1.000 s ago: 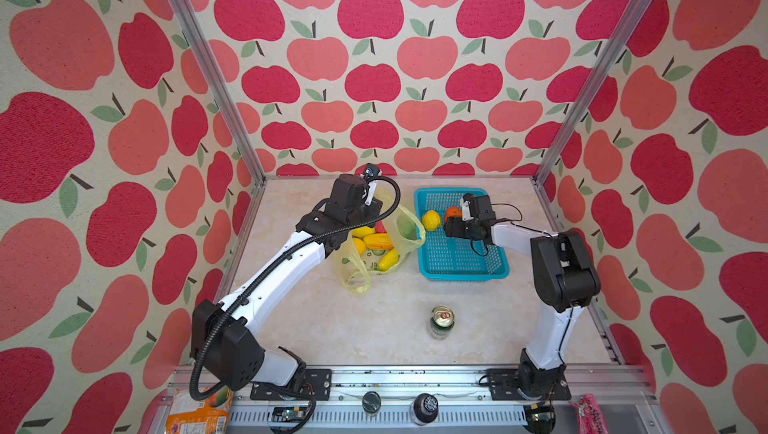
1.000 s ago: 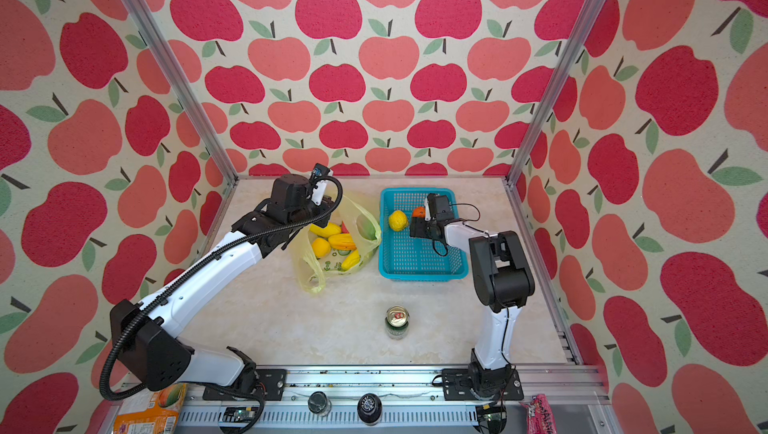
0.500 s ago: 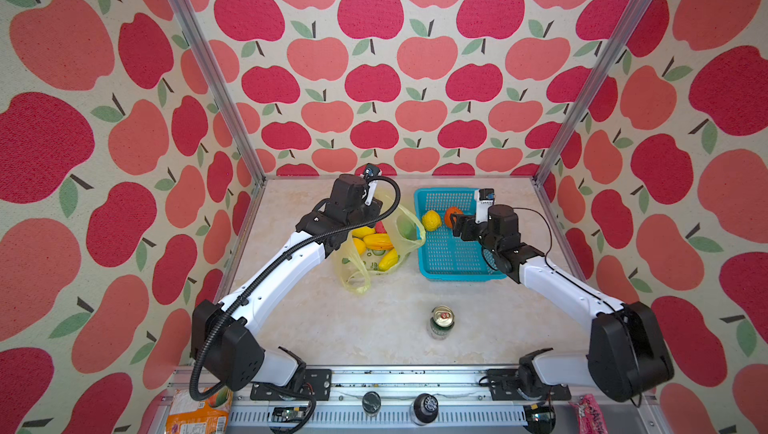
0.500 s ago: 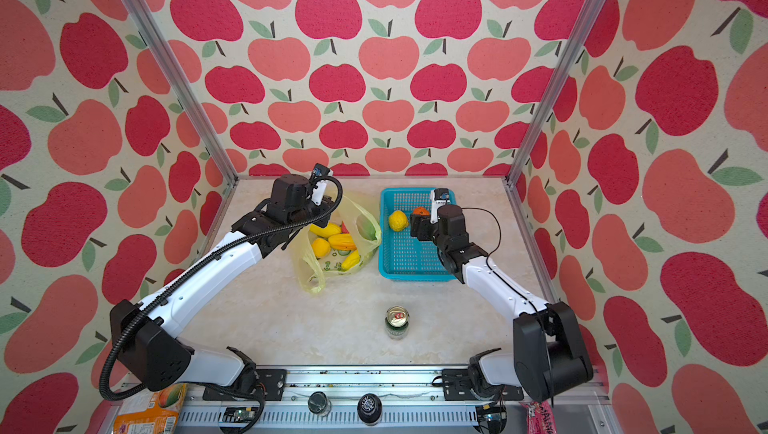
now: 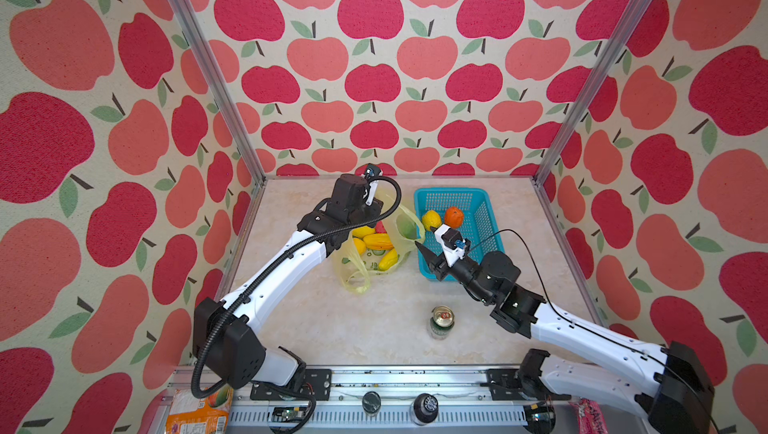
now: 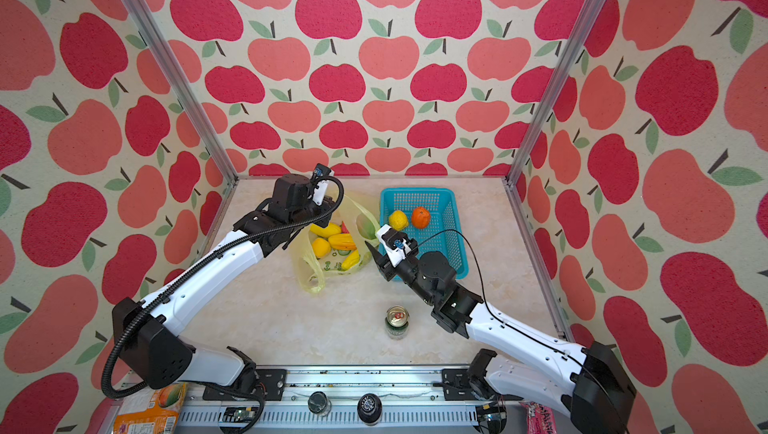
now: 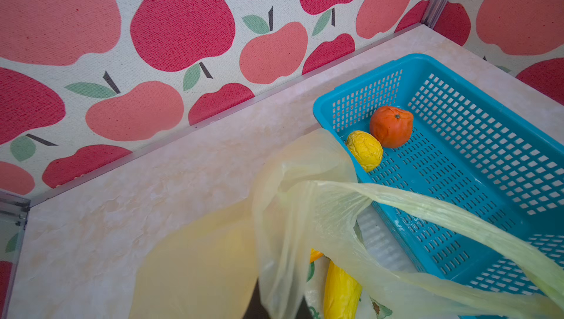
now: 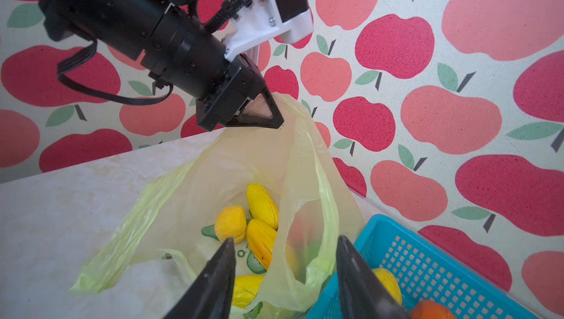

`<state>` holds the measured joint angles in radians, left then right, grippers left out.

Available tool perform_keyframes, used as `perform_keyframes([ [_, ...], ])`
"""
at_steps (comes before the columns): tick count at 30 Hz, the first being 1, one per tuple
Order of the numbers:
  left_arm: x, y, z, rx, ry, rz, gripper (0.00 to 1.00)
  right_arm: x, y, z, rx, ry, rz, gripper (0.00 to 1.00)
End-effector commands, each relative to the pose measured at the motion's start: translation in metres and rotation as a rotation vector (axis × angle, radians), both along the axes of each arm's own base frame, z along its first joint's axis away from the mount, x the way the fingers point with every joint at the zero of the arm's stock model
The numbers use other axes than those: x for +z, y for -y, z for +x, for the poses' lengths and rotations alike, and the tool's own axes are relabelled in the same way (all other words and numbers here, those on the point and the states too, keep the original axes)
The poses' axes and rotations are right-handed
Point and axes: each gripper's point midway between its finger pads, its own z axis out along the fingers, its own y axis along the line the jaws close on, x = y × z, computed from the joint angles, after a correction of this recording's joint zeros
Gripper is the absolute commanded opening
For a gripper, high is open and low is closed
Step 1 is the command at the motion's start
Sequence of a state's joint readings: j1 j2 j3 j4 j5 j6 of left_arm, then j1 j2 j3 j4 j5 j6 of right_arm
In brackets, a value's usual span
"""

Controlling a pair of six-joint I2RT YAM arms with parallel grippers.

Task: Untie the knot of the plastic bag and take out the fruit
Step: 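Move the right gripper back into the bag held by the left gripper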

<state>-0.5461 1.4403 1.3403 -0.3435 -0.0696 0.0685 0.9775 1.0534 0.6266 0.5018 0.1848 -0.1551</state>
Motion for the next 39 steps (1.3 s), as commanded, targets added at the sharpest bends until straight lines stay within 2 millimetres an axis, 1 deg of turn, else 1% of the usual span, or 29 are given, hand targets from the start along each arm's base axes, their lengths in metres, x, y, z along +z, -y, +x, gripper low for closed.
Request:
perform_keyframes([
  [1,0.008,0.005,-0.001,-0.011,-0.001,-0.018,0.0,-0.02,-0.037,-0.008,0.096,0.025,-0.094,0.5],
  [4,0.011,0.006,-0.003,-0.014,0.007,-0.023,0.0,-0.05,-0.069,-0.006,0.163,-0.026,-0.167,0.46],
  [7,0.013,0.007,-0.005,-0.021,0.009,-0.028,0.0,-0.081,-0.09,0.004,0.179,-0.091,-0.252,0.47],
  [10,0.013,0.007,-0.006,-0.023,0.012,-0.03,0.0,-0.103,-0.102,0.021,0.142,-0.149,-0.328,0.46],
  [14,0.014,0.007,-0.009,-0.023,0.013,-0.029,0.0,-0.128,-0.11,0.036,0.137,-0.209,-0.347,0.47],
  [17,0.017,0.007,-0.011,-0.025,0.026,-0.031,0.0,-0.143,-0.113,0.049,0.11,-0.248,-0.372,0.48],
  [21,0.02,0.009,-0.011,-0.032,0.034,-0.034,0.0,-0.16,-0.112,0.065,0.056,-0.296,-0.419,0.49],
  [23,0.02,0.01,-0.012,-0.04,0.035,-0.036,0.0,-0.167,-0.112,0.07,0.047,-0.319,-0.431,0.55],
  [25,0.021,0.012,-0.014,-0.049,0.035,-0.041,0.0,-0.174,-0.115,0.072,0.049,-0.35,-0.449,0.56],
  [28,0.023,0.013,-0.017,-0.053,0.038,-0.041,0.0,-0.186,-0.123,0.076,0.055,-0.379,-0.464,0.6],
  [31,0.024,0.015,-0.019,-0.055,0.046,-0.036,0.0,-0.197,-0.133,0.079,0.069,-0.413,-0.495,0.68],
  [34,0.025,0.017,-0.018,-0.059,0.051,-0.031,0.0,-0.207,-0.141,0.088,0.057,-0.443,-0.526,0.76],
  [36,0.025,0.018,-0.017,-0.063,0.051,-0.027,0.0,-0.21,-0.147,0.093,0.062,-0.47,-0.528,0.78],
  [39,0.026,0.022,-0.018,-0.073,0.053,-0.025,0.0,-0.211,-0.162,0.096,0.106,-0.487,-0.51,0.81],
])
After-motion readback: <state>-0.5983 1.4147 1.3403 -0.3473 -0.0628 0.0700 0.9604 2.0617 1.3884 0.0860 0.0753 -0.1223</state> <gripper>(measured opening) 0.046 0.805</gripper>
